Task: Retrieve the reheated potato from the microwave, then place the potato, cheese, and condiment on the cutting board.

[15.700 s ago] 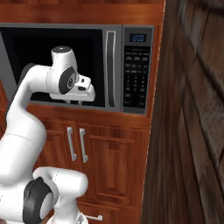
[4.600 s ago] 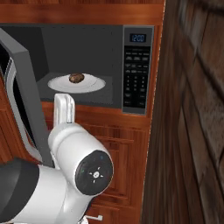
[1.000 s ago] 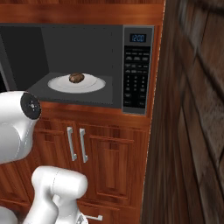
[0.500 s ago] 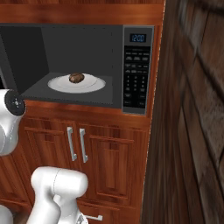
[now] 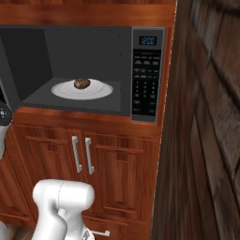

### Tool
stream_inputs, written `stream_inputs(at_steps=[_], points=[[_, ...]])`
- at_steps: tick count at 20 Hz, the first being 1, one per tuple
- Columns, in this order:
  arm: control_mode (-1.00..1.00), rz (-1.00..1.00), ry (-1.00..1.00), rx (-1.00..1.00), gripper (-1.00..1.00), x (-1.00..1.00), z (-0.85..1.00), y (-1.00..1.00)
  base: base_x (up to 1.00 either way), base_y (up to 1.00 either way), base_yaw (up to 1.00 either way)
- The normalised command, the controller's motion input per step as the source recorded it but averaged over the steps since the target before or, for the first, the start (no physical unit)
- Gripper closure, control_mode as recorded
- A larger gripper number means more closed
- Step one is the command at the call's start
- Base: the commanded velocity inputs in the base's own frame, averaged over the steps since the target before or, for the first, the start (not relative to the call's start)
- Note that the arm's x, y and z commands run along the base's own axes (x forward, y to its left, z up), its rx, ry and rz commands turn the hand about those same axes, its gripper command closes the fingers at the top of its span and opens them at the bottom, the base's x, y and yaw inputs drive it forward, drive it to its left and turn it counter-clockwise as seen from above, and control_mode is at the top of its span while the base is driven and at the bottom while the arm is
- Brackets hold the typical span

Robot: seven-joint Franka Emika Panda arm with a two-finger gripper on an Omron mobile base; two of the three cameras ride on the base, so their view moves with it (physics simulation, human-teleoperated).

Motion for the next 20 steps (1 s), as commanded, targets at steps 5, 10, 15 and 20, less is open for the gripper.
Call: stream_inputs(at_steps=[5,10,15,20], points=[[-1.00,0.00,0.00,0.00,-1.00,0.11,-0.01,0.02,0.00,0.00,0.00],[-1.00,0.00,0.00,-0.02,-1.00,0.01,0.01,-0.34,0.00,0.00,0.00],[-1.00,0.00,0.00,-0.08,-1.00,0.03,0.09,-0.45,0.00,0.00,0.00],[-1.00,-0.04,-0.05,-0.22,-1.00,0.05,0.11,-0.45,0.00,0.00,0.00]])
